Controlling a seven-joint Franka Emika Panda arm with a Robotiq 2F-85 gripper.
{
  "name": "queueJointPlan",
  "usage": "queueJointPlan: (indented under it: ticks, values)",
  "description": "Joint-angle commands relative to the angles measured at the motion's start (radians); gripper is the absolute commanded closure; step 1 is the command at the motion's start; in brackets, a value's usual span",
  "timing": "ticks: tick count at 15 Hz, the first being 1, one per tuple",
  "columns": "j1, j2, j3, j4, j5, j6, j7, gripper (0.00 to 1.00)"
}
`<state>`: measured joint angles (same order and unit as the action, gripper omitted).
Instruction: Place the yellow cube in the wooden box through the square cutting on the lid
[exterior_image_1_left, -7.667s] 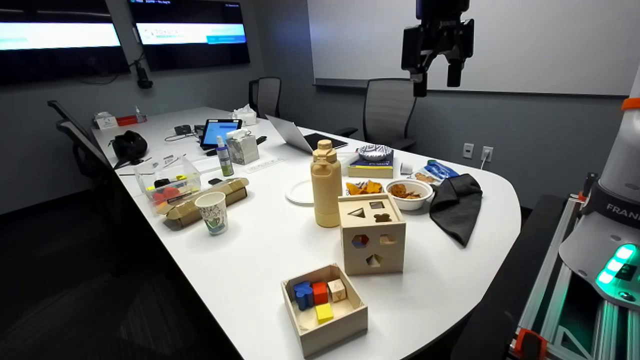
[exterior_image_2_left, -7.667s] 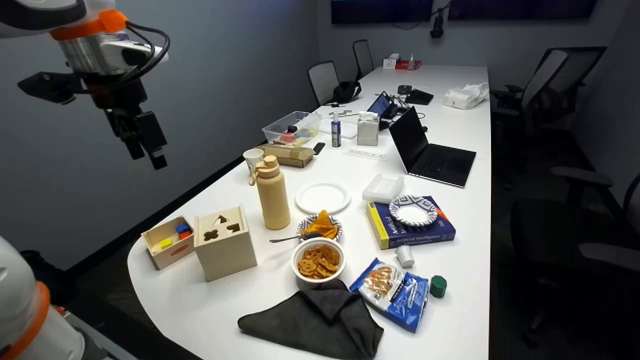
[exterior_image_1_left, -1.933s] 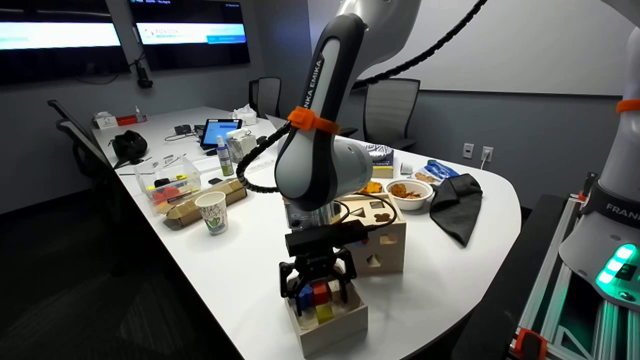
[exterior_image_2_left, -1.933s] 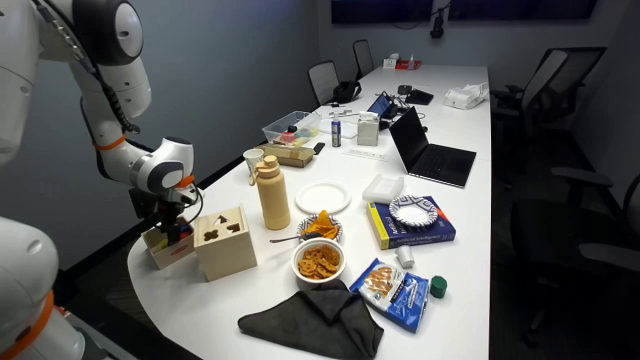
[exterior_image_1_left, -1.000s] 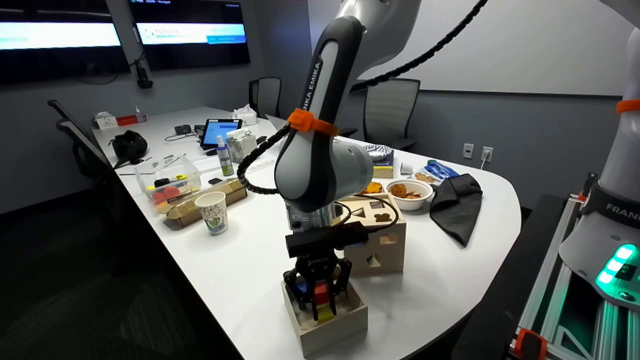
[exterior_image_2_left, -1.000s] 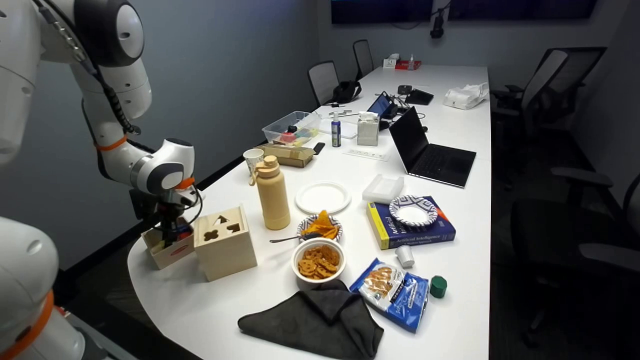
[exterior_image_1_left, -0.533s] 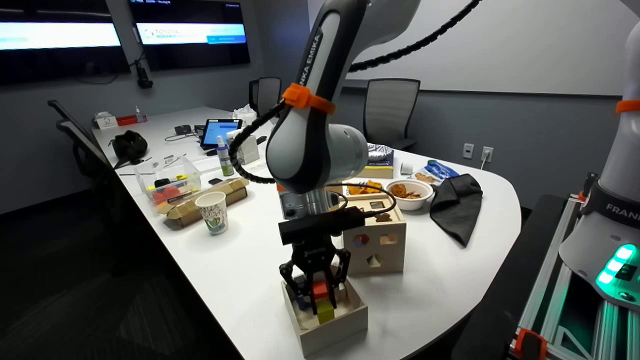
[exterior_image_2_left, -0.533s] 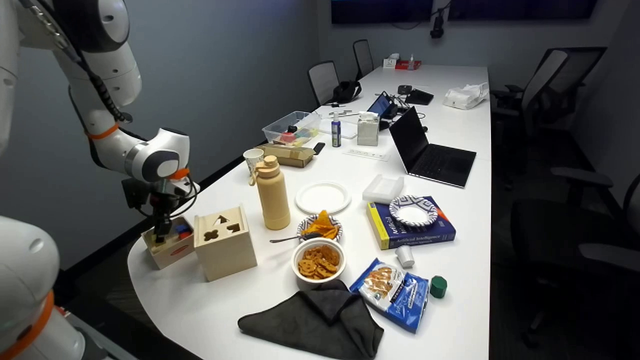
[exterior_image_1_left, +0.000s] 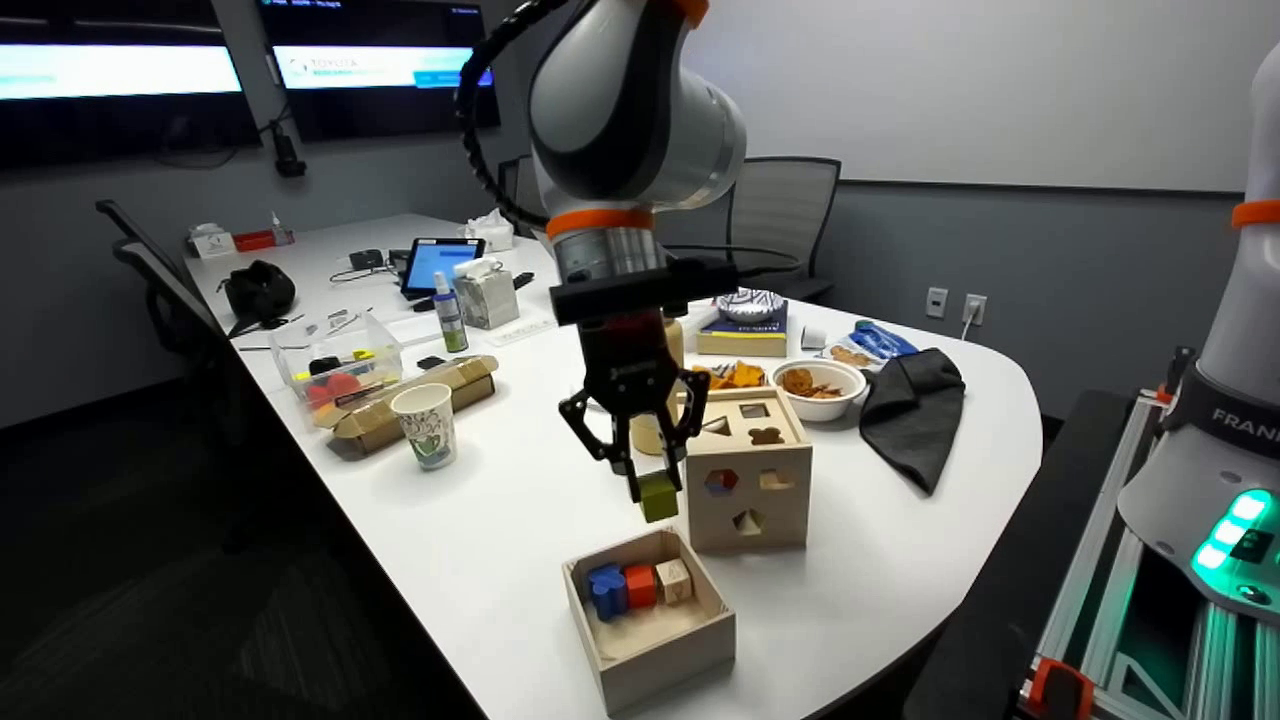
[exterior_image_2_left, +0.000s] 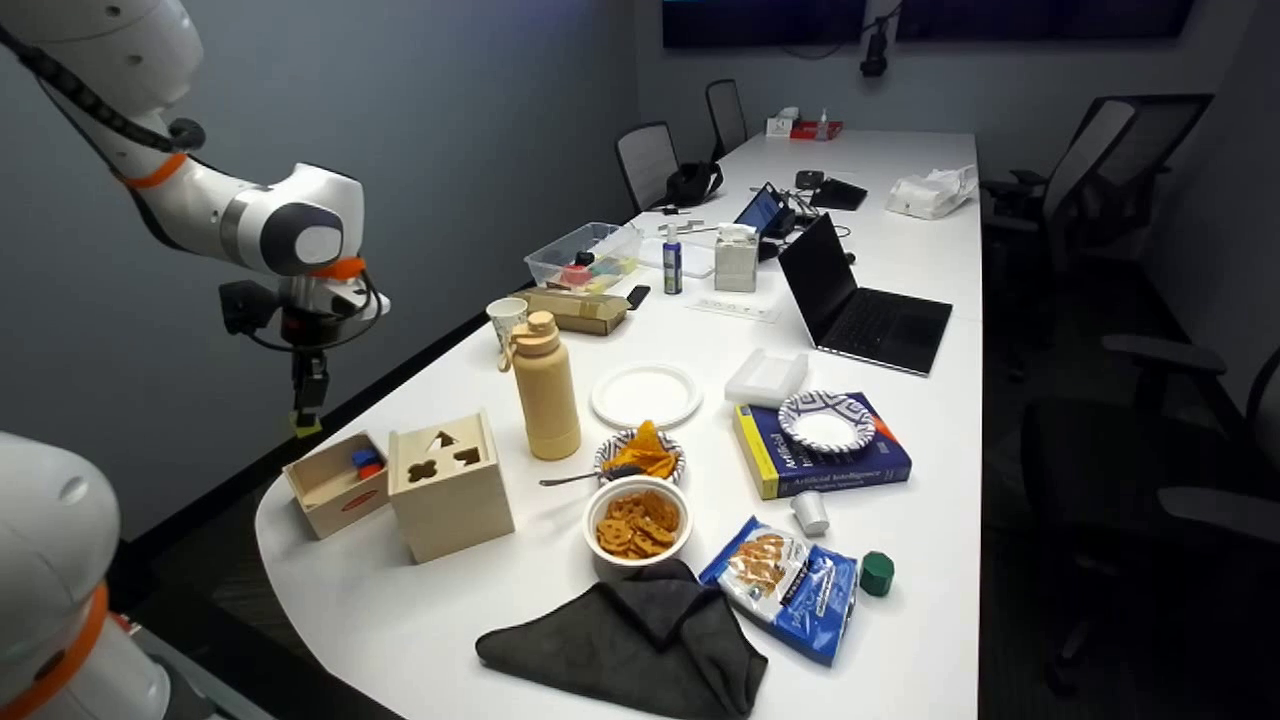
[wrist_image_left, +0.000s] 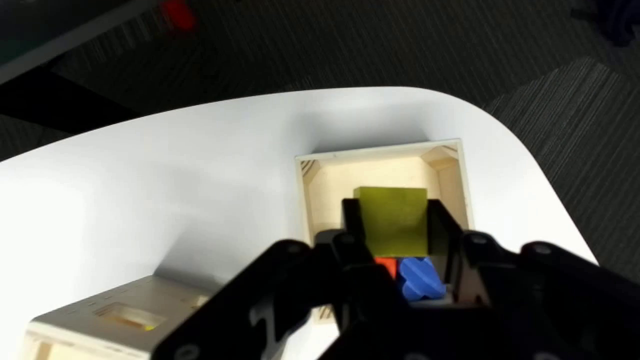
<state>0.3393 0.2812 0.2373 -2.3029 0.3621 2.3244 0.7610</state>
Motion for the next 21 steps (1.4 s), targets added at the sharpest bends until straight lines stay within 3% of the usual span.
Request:
queueJointPlan:
  ticks: [1,5,10,21]
  values:
    - [-0.048,-0.179,-0.035,-0.119,-0.015,-0.061,0.01,0.9]
    - [-0.122,-0.246,-0.089,-0.186,-0.046,-0.079,-0.004,0.9]
    - [-0.198,-0.25,-0.149,-0.246,-0.117,-0.013,-0.015,0.9]
    - [-0.238,-0.23,-0.161,-0.375,-0.062,0.319,-0.185,0.9]
